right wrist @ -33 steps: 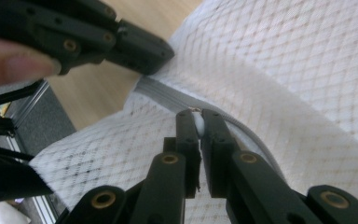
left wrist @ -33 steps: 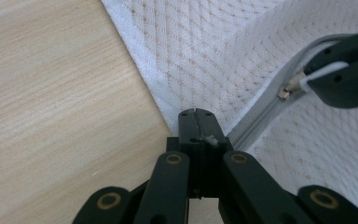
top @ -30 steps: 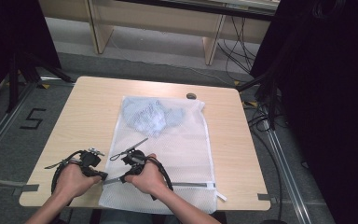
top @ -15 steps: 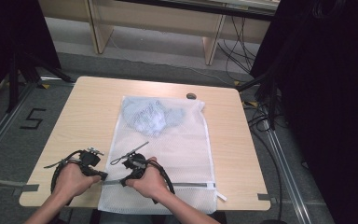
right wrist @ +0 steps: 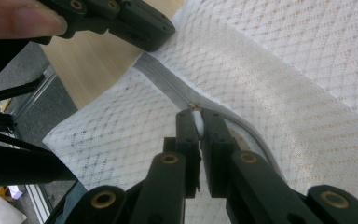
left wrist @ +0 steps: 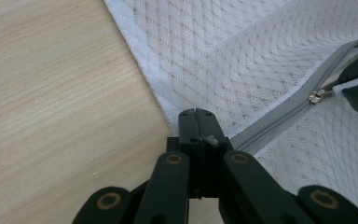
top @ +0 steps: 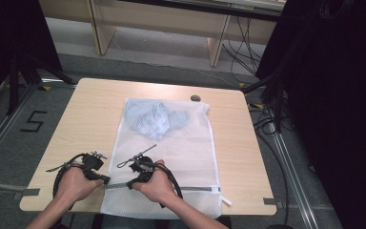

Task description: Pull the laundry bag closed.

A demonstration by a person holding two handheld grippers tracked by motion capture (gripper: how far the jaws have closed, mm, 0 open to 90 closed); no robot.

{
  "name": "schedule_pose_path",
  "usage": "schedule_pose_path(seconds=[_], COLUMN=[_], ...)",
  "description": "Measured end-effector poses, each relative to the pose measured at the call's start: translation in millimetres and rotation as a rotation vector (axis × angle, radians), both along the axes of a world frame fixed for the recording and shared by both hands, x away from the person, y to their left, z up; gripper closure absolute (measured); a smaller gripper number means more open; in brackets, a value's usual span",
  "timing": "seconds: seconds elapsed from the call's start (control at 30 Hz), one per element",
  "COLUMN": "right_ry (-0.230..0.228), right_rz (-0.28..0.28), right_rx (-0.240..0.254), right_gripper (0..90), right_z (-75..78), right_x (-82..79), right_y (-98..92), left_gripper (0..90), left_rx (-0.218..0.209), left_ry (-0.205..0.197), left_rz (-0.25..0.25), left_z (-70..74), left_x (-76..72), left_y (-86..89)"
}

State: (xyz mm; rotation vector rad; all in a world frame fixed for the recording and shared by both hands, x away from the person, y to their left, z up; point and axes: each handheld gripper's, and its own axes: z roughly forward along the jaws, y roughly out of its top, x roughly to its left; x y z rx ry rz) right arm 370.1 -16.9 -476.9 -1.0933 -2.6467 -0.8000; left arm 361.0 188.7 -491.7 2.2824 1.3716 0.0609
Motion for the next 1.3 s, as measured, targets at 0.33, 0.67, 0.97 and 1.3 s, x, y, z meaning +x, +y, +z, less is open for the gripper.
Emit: schedule_pose_path(seconds=[0.33, 0.67, 0.97, 1.3], right_ry=[-0.025, -0.045, -0.058, -0.031], right_rz=[0.014, 0.018, 0.026, -0.008], right_rx=[0.012, -0.001, -0.012, -0.003], right_gripper=[87.1, 87.1, 87.1, 87.2], right_z=[2.1, 6.0, 9.1, 10.3], right_x=[-1.5, 0.1, 0.2, -1.4], right_y=[0.7, 0.4, -1.5, -6.0], left_gripper=[90.0, 90.0, 90.0, 90.0], left_rx=[-0.005, 0.012, 0.011, 0.015], left_ry=[0.008, 0.014, -0.004, -0.002], left_rz=[0.01, -0.002, -0.004, -0.005], left_z=[0.3, 1.5, 0.5, 0.9], left_x=[-0.9, -1.3, -0.7, -0.9], left_y=[0.3, -0.1, -0.9, -1.1])
